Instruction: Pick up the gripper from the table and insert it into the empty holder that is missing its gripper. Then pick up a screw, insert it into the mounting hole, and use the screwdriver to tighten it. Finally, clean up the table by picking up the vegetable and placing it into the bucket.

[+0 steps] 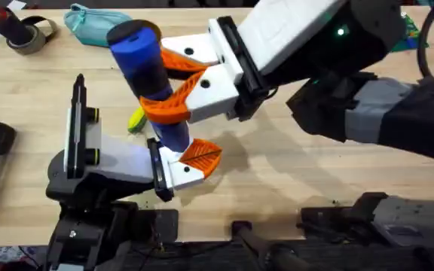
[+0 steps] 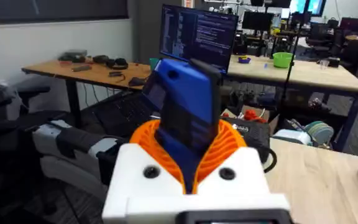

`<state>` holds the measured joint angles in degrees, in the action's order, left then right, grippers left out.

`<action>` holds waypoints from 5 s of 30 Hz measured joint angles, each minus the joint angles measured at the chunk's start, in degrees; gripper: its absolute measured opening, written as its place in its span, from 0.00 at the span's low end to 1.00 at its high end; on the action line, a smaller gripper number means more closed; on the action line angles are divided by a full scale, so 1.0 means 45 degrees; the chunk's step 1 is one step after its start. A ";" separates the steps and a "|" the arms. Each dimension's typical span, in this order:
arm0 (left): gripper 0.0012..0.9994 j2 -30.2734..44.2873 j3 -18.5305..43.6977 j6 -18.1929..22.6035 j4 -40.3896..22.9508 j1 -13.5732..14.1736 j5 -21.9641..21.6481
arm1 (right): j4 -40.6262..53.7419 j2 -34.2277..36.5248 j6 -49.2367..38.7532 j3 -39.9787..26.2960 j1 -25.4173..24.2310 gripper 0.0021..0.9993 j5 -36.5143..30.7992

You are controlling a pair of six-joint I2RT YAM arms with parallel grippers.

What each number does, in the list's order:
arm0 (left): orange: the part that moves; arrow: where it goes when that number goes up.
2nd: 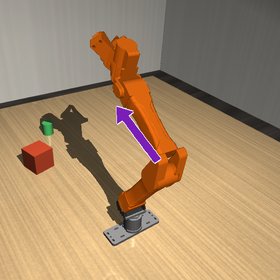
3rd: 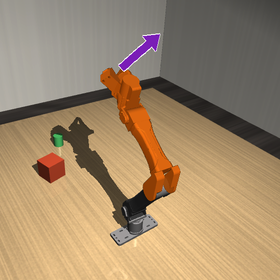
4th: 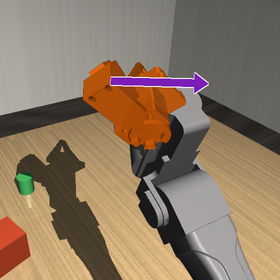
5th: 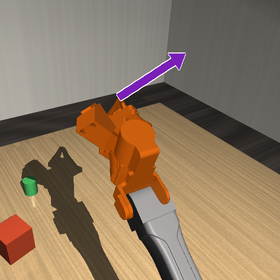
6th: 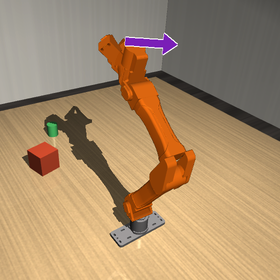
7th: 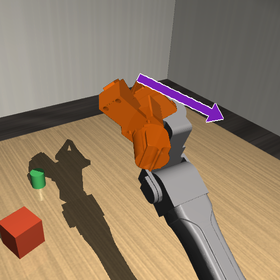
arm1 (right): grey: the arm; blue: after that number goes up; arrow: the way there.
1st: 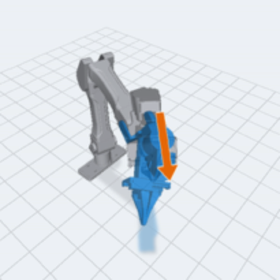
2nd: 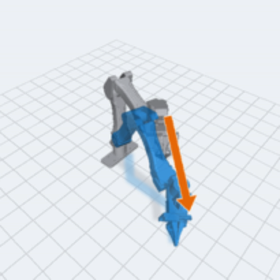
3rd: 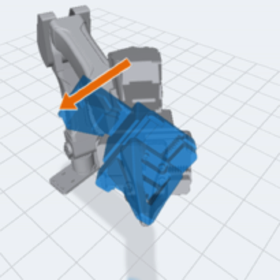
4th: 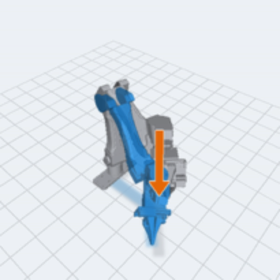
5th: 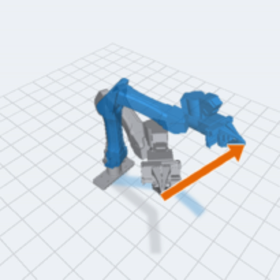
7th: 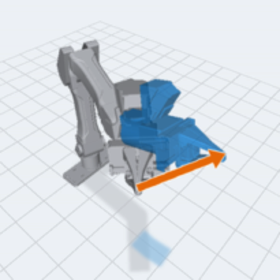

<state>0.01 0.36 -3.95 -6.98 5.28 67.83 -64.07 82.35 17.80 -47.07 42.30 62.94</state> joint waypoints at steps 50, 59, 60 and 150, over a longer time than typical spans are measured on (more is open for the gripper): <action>0.02 0.0023 0.0000 -0.0159 -0.0038 0.0000 0.0176 | -0.0512 -0.0004 0.0719 0.0442 0.0005 0.04 -0.0287; 0.01 0.0092 -0.0005 -0.0238 -0.0073 0.0015 0.0358 | 0.0265 -0.0029 0.0810 0.0442 0.0140 0.04 -0.1308; 0.01 0.0092 -0.0005 -0.0233 -0.0073 0.0015 0.0360 | 0.0277 -0.0029 0.0783 0.0442 0.0160 0.04 -0.1377; 0.02 0.0063 -0.0005 0.0005 -0.0015 0.0044 0.0102 | 0.3328 0.0233 -0.1150 -0.3429 -0.0216 0.04 0.1654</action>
<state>0.30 0.34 -3.92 -7.05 5.48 68.29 -49.10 83.40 12.63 -62.50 41.33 70.38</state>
